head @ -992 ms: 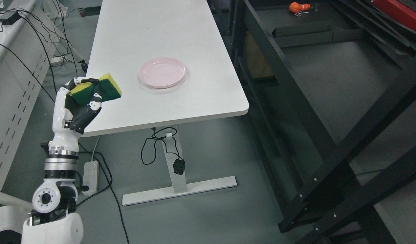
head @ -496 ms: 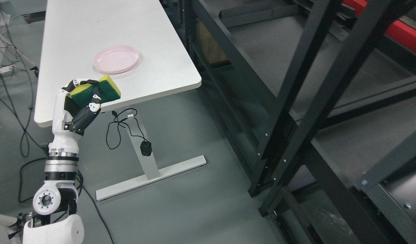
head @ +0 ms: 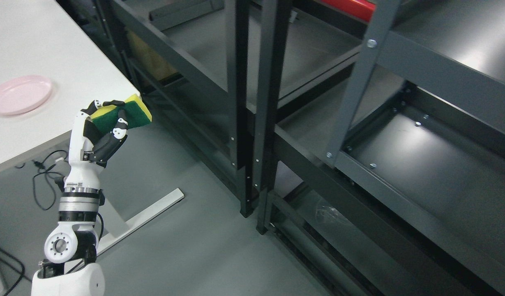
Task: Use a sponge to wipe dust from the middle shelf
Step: 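Hold the sponge in the left hand while turning toward the metal shelf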
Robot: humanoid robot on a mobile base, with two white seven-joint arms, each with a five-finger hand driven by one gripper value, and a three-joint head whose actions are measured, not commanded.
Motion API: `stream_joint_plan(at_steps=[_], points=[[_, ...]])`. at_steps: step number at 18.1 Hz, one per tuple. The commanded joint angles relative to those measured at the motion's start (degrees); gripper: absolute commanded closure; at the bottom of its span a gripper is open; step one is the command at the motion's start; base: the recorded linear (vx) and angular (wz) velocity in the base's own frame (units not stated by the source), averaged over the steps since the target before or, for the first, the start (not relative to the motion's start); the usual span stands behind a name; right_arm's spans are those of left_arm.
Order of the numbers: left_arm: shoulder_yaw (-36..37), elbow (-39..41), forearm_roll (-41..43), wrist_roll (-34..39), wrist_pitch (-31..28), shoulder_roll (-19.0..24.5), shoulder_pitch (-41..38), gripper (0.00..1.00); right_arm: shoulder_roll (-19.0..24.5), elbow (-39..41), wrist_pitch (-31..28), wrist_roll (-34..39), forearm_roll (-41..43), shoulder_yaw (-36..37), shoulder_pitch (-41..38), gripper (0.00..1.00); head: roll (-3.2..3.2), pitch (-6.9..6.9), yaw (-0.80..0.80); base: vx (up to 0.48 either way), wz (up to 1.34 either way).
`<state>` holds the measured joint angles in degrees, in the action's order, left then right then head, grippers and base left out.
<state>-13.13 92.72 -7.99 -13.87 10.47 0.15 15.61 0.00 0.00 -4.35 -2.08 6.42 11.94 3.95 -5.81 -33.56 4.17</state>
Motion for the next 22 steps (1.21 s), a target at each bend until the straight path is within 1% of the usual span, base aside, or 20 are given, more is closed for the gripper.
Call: stream_joint_plan(at_steps=[1,4,6,14,17,20,22], points=[[4.1,1.3,0.0,-0.2,0.1,0.9,-3.3,1.00,-1.0,1.0,0.0,0.0,0.0,-0.1,0.0,0.00,0.00,0.00,0.00,-0.106,-0.65],[7.6,1.5,0.0,-0.7,1.2,0.9,-5.1,1.00,-1.0,1.0,0.0,0.0,0.0,0.0,0.0,0.00,0.00,0.00,0.00,-0.097,-0.62],[11.4,1.6,0.0,-1.1,2.4,0.9,-6.2,1.00,-1.0,1.0,0.0,0.0,0.0,0.0,0.0,0.00,0.00,0.00,0.00,-0.092,-0.59],[18.8,1.6,0.3,-0.9,3.9,0.9,-5.9,0.99,-1.0,1.0,0.0,0.0,0.0,0.0,0.0,0.00,0.00,0.00,0.00,-0.080,-0.52],[22.8,1.6,1.0,-1.0,4.6,0.9,-5.7,0.99,-1.0,1.0,0.0,0.0,0.0,0.0,0.0,0.00,0.00,0.01,0.00,-0.078,-0.57],[28.5,1.5,6.5,-1.7,5.4,0.9,-3.2,0.99,-1.0,1.0,0.0,0.0,0.0,0.0,0.0,0.00,0.00,0.02,0.00,-0.073,-0.56],[34.0,1.3,12.1,-3.3,6.1,0.9,1.2,0.99,-1.0,1.0,0.0,0.0,0.0,0.0,0.0,0.00,0.00,0.02,0.00,-0.064,-0.61]])
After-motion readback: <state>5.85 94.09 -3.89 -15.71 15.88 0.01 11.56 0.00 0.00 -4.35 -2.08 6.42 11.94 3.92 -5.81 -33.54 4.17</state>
